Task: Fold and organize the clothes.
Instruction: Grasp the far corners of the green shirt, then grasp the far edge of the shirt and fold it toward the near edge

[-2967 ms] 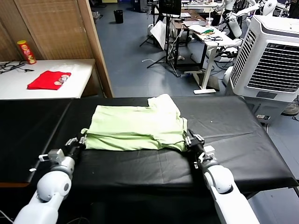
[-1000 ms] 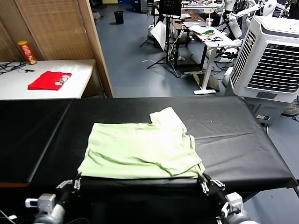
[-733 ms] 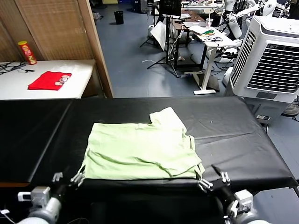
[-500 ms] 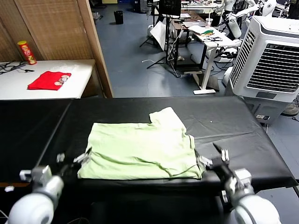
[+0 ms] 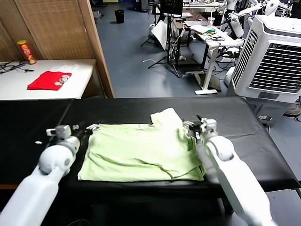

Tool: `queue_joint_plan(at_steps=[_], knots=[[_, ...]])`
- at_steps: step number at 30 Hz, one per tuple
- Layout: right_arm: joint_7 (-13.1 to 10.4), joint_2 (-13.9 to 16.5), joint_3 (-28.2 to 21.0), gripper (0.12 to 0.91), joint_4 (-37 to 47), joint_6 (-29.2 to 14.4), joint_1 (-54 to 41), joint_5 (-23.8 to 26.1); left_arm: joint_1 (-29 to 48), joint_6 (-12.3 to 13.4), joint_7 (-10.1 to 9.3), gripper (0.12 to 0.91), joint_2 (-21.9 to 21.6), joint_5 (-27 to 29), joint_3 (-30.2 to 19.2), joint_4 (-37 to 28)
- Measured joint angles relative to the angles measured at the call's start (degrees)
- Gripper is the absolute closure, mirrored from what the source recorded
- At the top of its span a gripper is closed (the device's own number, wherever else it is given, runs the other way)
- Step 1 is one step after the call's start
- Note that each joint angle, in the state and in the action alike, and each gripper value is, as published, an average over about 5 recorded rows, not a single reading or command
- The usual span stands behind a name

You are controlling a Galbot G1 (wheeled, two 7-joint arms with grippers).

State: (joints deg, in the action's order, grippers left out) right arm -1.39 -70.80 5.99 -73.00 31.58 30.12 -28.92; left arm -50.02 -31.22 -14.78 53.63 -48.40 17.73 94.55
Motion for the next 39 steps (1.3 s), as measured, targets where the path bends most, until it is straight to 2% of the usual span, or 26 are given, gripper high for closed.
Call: queue_joint_plan(at_steps=[5, 10, 12, 15, 18, 21, 24, 27, 29, 31, 39], knots=[[0.74, -2.29, -1.69, 0.227, 6.03, 1.94, -4.07, 0.34, 3.20, -0.80, 2.35, 0.232, 0.59, -0.24, -1.47, -5.11], [1.23, -3.68, -2.39, 0.243, 9.00, 1.93, -5.10, 1.83, 5.52, -1.39, 5.25, 0.232, 0.85, -0.04, -2.88, -9.58], [1.31, -4.16, -2.39, 0.291, 9.71, 1.73, -5.28, 2.33, 6.40, -1.38, 6.07, 0.232, 0.99, 0.08, -3.32, -11.25], [1.45, -5.02, -2.30, 0.431, 10.70, 1.39, -5.56, 2.79, 7.54, -1.23, 6.88, 0.239, 1.28, 0.87, -3.93, -13.55], [1.50, -5.71, -2.07, 0.599, 11.37, 1.09, -5.74, 3.19, 8.40, -0.78, 7.31, 0.316, 1.74, 1.74, -4.38, -15.64], [1.54, -6.00, -1.77, 0.766, 11.36, 0.47, -5.71, 3.60, 8.49, -0.20, 7.37, 0.464, 2.12, 1.92, -4.36, -16.77], [1.67, -5.99, -1.18, 0.880, 10.61, -0.62, -5.31, 4.12, 7.89, 0.19, 7.50, 0.631, 2.07, 1.59, -4.04, -16.61], [1.82, -5.68, -0.42, 0.904, 9.37, -1.55, -4.54, 4.31, 7.06, 0.29, 7.55, 0.797, 1.90, 1.04, -3.56, -15.40], [1.87, -5.36, 0.07, 0.905, 8.36, -2.33, -3.89, 4.34, 6.44, 0.35, 7.57, 0.873, 1.86, 0.89, -3.20, -14.22], [1.98, -4.93, 0.59, 0.905, 7.20, -3.50, -3.12, 4.39, 5.81, 0.60, 7.64, 0.901, 1.80, 1.00, -2.77, -13.01], [3.18, -1.83, 2.76, 0.905, -1.13, -6.44, 1.67, 3.47, 2.03, 2.53, 8.08, 0.902, 0.25, 1.74, 0.34, -7.71]])
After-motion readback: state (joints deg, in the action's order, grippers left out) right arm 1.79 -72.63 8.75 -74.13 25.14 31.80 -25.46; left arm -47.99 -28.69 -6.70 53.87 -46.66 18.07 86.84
